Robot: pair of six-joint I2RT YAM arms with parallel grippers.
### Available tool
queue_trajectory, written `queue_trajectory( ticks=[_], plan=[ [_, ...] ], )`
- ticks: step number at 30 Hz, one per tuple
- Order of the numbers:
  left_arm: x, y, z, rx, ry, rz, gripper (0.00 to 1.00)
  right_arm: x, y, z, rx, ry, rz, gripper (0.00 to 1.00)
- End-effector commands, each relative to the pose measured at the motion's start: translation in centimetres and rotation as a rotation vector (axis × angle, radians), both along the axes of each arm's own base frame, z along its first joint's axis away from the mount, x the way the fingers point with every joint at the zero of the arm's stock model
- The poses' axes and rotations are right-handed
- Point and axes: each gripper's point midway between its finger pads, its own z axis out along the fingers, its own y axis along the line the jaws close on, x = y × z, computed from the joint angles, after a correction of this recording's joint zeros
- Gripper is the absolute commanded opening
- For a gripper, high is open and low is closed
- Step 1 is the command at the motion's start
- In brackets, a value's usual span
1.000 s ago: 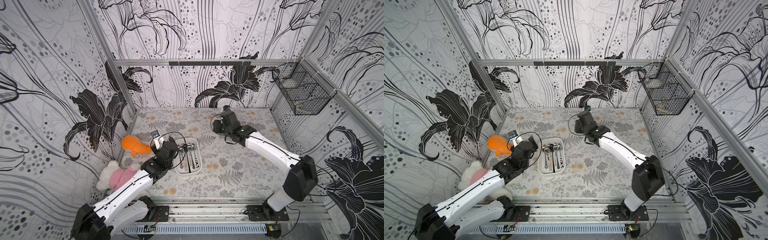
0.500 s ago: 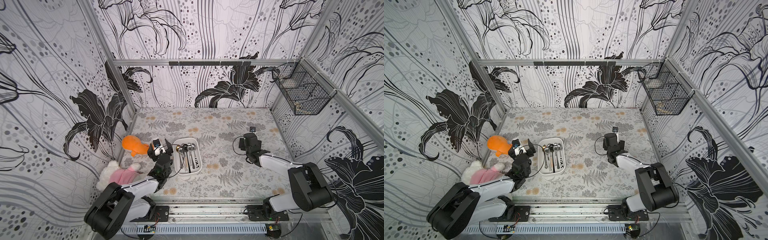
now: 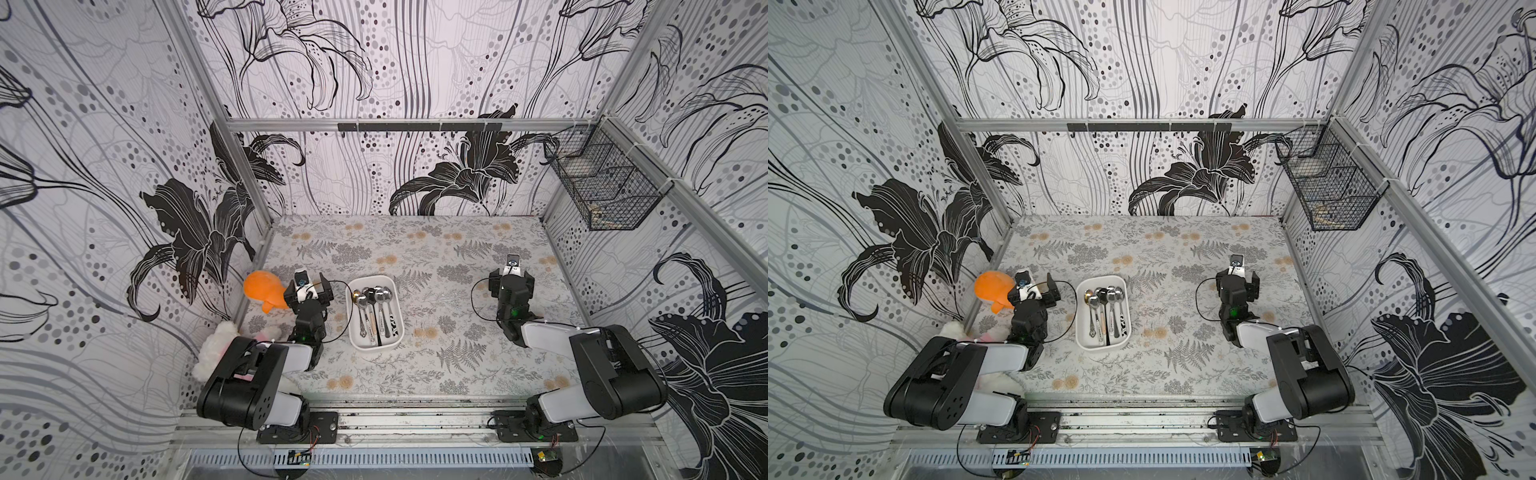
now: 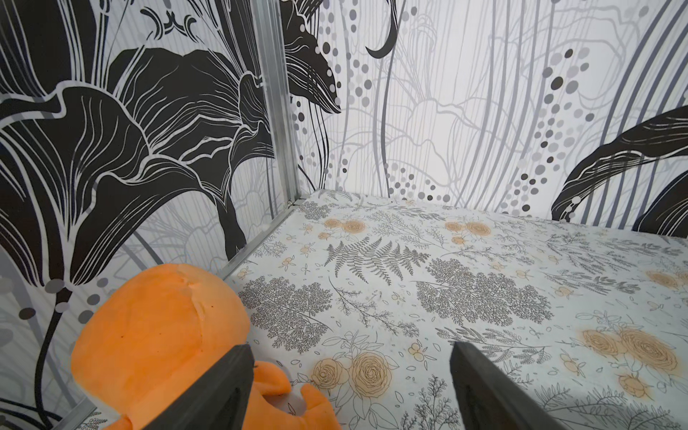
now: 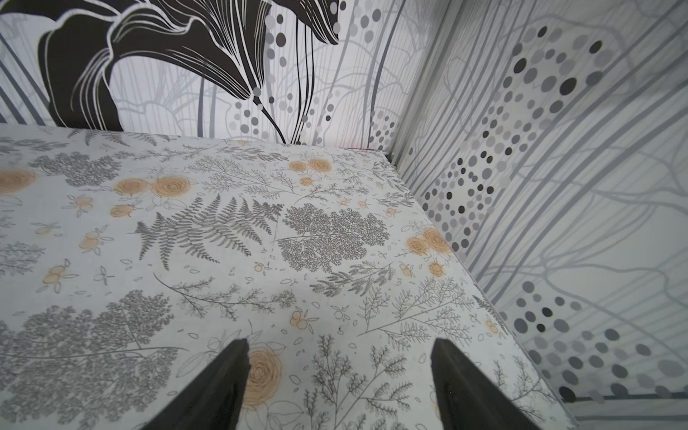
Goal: Put the spoon into the storage box
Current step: Reset both arms
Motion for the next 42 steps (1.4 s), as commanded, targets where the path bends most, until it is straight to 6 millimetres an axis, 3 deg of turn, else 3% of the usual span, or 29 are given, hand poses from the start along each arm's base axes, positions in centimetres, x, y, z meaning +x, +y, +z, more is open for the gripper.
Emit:
queue_trajectory(
  ticks=[1,7,11,18,27,35,36,37,39,42],
  plan=[
    [-0.1,-1.7,1.6,-0.032,-0.088,-0.112,0.88,-0.7,-0.9,2.5,-0.015,-0.092,-0.022,0.81],
    [0.3,-2.2,1.4,-0.037,-0.072,-0.159,0.89,-2.9,-2.3,0.5,0.021,-0.092,-0.057,0.81],
    [0.5,-2.3,1.1,-0.045,-0.070,-0.195,0.90,-2.9,-2.5,-1.4,0.038,-0.098,-0.039,0.78],
    [0.8,-2.4,0.9,-0.051,-0.062,-0.217,0.91,-2.6,-0.8,-1.7,0.081,-0.096,0.144,0.72],
    [0.6,-2.4,0.7,-0.055,-0.076,-0.233,0.88,-2.6,0.8,-2.5,0.117,-0.093,0.338,0.73],
    [0.7,-1.9,0.4,-0.069,-0.070,-0.218,0.87,-1.8,0.2,-2.9,0.179,-0.071,0.378,0.82],
    [0.5,-1.8,0.5,-0.063,-0.080,-0.212,0.98,-1.8,0.2,-2.7,0.177,-0.079,0.378,0.83],
    [-0.1,-2.0,0.7,-0.049,-0.096,-0.213,0.98,-1.8,0.2,-2.9,0.178,-0.070,0.377,0.84],
    [-1.0,-2.3,1.2,-0.029,-0.130,-0.204,0.98,-1.8,0.1,-2.8,0.169,-0.076,0.371,0.99],
    [0.0,-1.9,0.7,-0.051,-0.095,-0.176,0.98,-1.9,-0.1,-2.6,0.162,-0.083,0.362,0.97]
  ],
)
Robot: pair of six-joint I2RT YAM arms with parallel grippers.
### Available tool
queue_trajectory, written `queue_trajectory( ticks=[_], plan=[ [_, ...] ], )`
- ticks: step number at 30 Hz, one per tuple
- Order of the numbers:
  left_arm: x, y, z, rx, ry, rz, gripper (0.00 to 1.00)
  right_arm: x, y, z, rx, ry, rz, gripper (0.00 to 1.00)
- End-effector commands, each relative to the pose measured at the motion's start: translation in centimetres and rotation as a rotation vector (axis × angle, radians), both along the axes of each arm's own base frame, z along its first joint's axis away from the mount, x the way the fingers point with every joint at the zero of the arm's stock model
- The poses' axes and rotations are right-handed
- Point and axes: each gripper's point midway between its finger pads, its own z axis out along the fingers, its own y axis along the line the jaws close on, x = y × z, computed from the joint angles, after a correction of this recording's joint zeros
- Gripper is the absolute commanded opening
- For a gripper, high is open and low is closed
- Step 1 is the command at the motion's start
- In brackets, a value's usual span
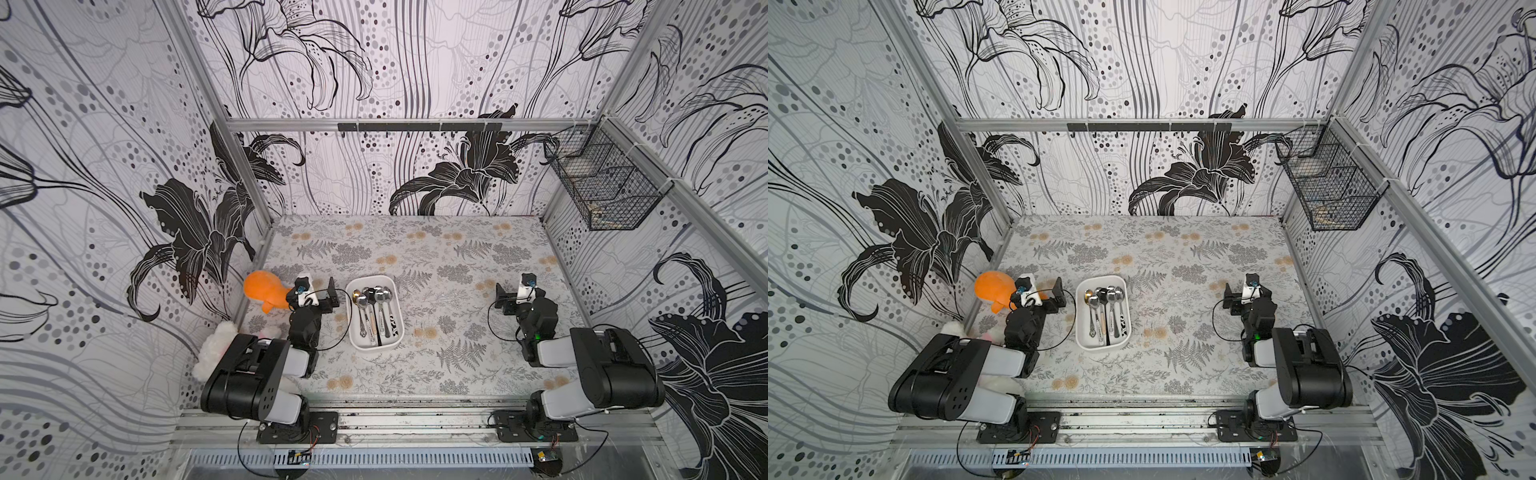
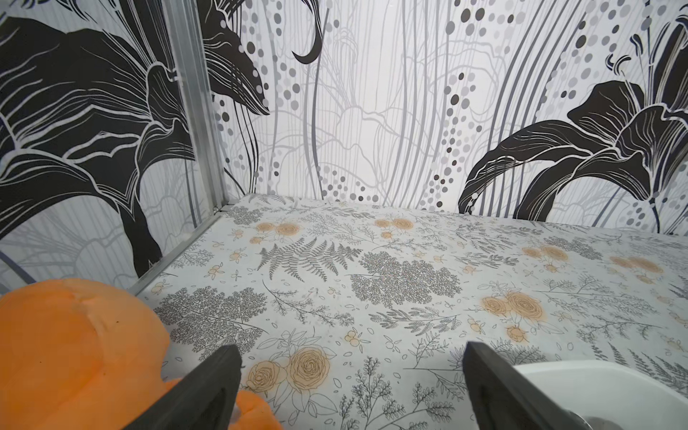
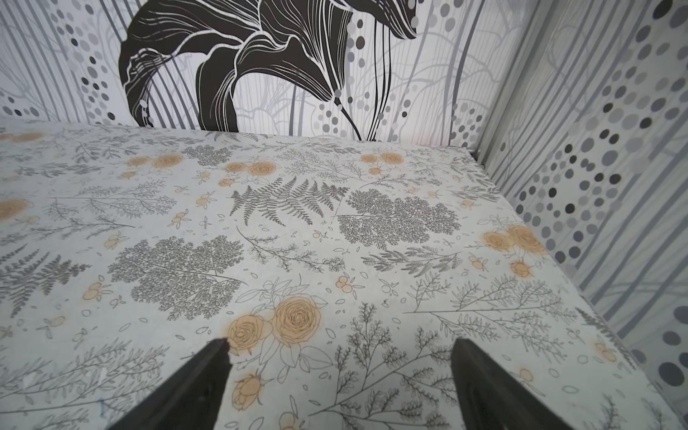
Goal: Put the spoon into the storage box
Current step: Reset both arms
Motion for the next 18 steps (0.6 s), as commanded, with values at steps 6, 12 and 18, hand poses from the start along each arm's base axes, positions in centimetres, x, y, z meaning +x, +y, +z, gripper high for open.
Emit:
queue_trajectory(
  ticks=[6,12,18],
  plan=[
    [0.92,2.02,0.98,-0.048,-0.028,0.096,0.98,0.41,0.12,0.55,0.003,-0.016,0.011,0.97],
    [0.88,2.05,0.95,-0.048,-0.028,0.096,0.98,0.42,0.15,0.56,0.004,-0.017,0.013,0.97],
    [0.88,2.04,1.00,-0.048,-0.029,0.096,0.98,0.40,0.15,0.54,0.004,-0.016,0.013,0.97]
  ],
)
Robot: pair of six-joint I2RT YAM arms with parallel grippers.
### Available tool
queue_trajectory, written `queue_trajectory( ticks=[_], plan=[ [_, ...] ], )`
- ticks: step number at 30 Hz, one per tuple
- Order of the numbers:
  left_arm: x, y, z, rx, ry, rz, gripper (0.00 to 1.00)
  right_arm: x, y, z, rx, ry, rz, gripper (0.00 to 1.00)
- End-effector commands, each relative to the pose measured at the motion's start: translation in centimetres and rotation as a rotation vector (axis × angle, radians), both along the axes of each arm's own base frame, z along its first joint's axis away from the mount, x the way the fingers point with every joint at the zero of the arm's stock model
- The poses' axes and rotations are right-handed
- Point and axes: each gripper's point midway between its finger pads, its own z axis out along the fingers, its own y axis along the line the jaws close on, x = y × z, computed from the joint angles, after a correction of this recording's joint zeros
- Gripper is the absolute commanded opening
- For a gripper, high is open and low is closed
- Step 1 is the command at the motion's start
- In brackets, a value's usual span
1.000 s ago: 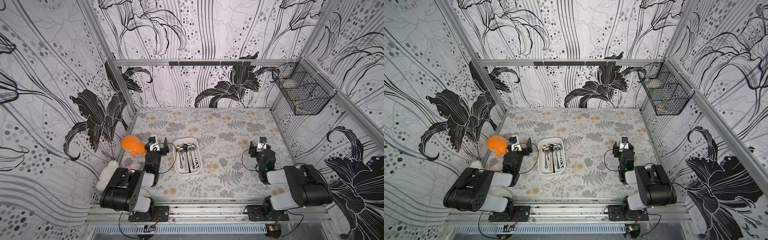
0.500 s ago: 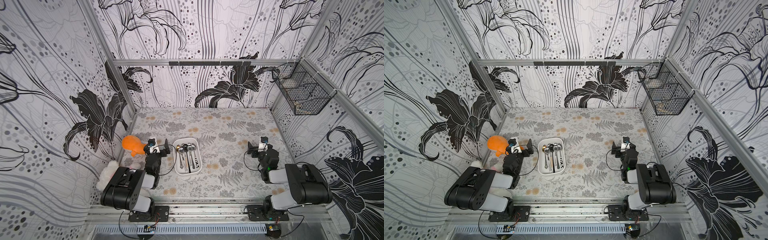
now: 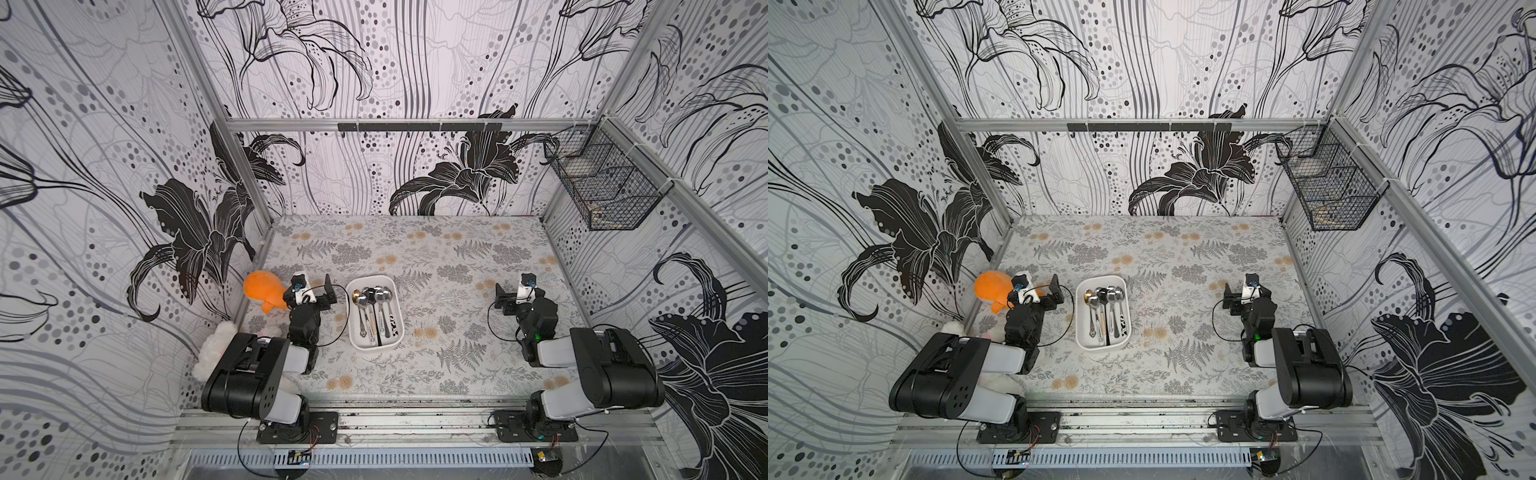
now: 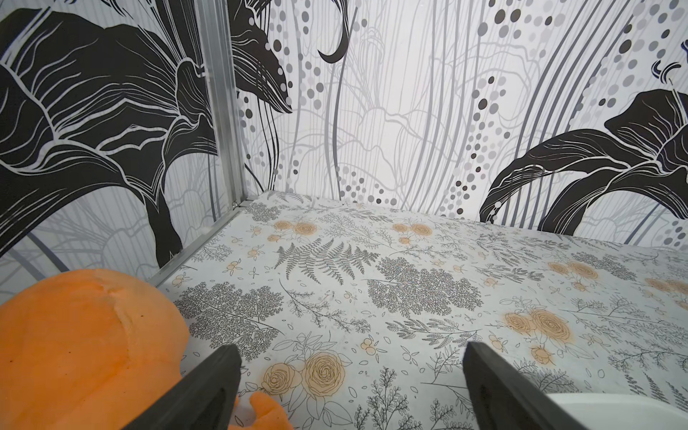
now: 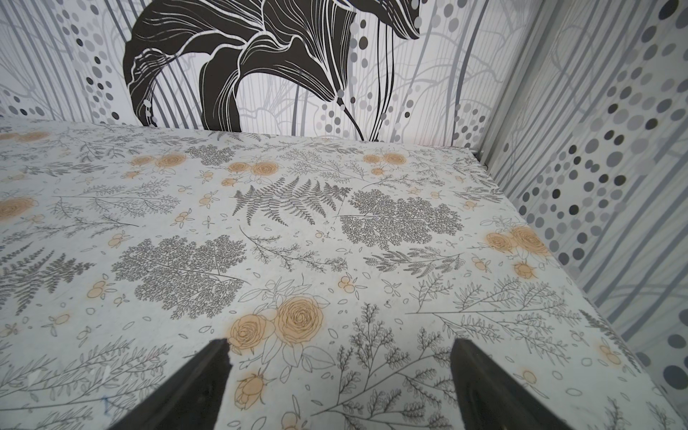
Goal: Put the spoon into the storage box
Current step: Reset both arms
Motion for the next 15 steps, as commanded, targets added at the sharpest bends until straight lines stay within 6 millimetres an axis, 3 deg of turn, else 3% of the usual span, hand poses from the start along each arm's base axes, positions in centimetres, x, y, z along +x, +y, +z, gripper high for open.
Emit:
queue_trajectory(
  ticks=[1,15],
  plan=[
    [0.26,0.34,0.66,-0.012,-0.026,0.017,0.98,0.40,0.08,0.55,0.003,-0.017,0.008,0.97],
    [0.27,0.34,0.66,-0.012,-0.026,0.017,0.98,0.52,0.07,0.50,0.003,-0.012,0.008,0.97]
  ],
)
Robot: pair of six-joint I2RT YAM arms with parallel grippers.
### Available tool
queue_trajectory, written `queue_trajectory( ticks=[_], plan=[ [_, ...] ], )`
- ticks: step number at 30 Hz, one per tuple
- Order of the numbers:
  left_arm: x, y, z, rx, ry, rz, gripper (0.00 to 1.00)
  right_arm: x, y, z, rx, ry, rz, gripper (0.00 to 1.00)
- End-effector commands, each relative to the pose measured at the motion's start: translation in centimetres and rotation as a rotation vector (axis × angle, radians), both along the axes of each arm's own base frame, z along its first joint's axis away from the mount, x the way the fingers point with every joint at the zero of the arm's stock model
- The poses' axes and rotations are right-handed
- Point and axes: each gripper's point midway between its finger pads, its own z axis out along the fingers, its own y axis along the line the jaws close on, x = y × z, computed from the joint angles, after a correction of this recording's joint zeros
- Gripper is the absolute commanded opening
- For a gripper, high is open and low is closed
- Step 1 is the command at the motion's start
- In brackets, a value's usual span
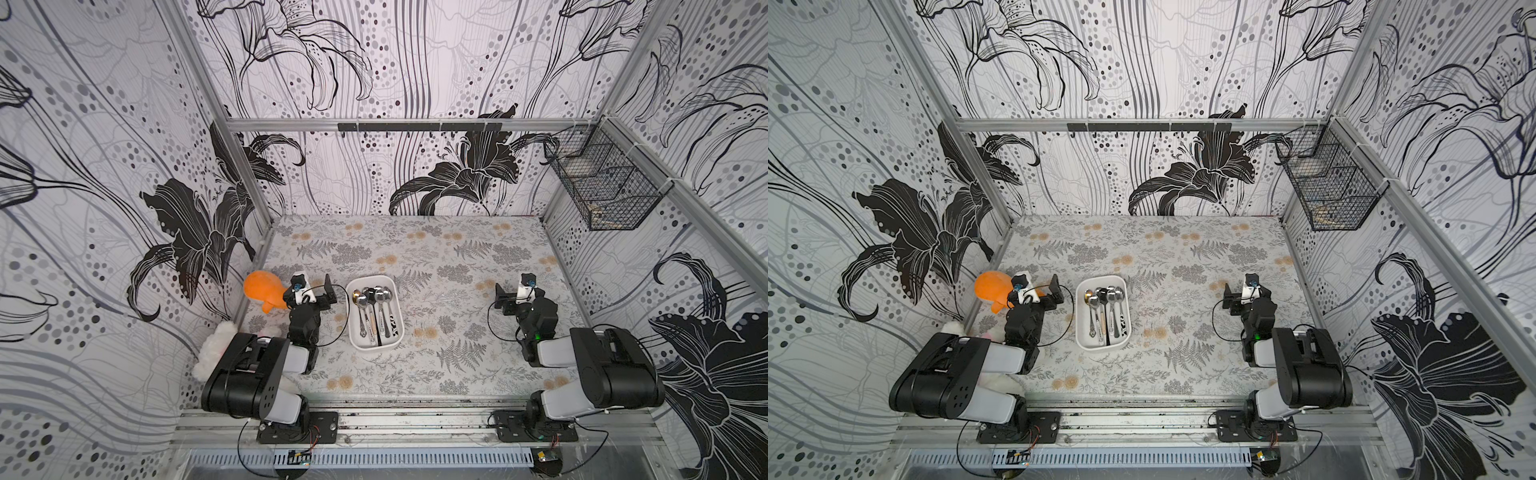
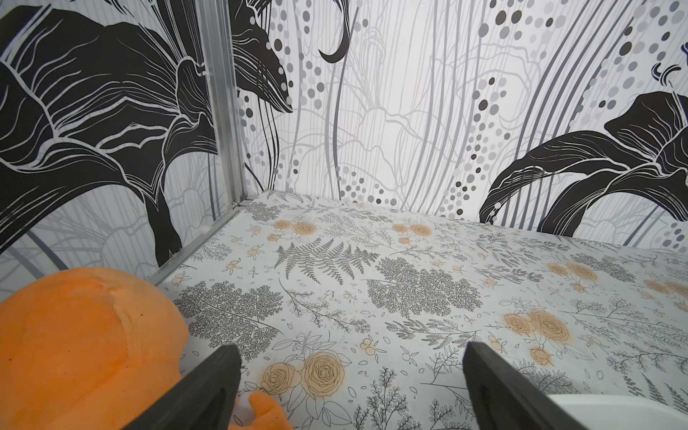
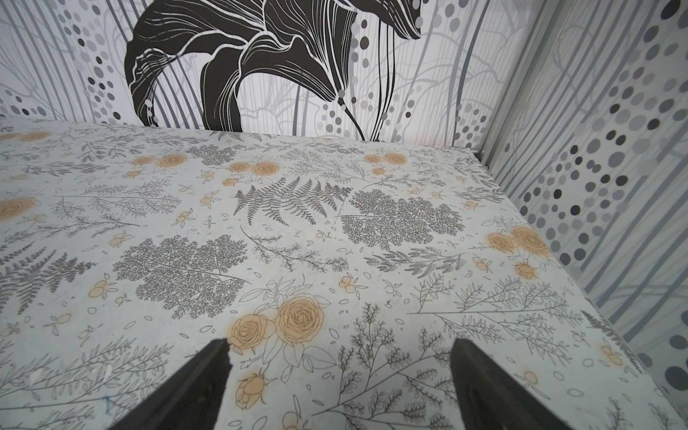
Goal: Put the spoon into the storage box
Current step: Reset both arms
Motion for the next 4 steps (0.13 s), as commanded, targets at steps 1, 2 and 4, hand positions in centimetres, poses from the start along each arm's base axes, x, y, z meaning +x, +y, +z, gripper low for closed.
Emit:
queue_trajectory(
  ticks=[1,2,4],
  plan=[
    [0.24,0.33,0.58,-0.005,-0.023,0.017,0.98,0.51,0.03,0.48,0.003,-0.011,0.006,0.97],
    [0.27,0.33,0.64,-0.006,-0.024,0.017,0.98,0.48,0.03,0.48,0.003,-0.011,0.006,0.97],
    [0.26,0.36,0.66,-0.006,-0.025,0.017,0.98,0.42,0.03,0.46,0.003,-0.012,0.006,0.97]
  ],
)
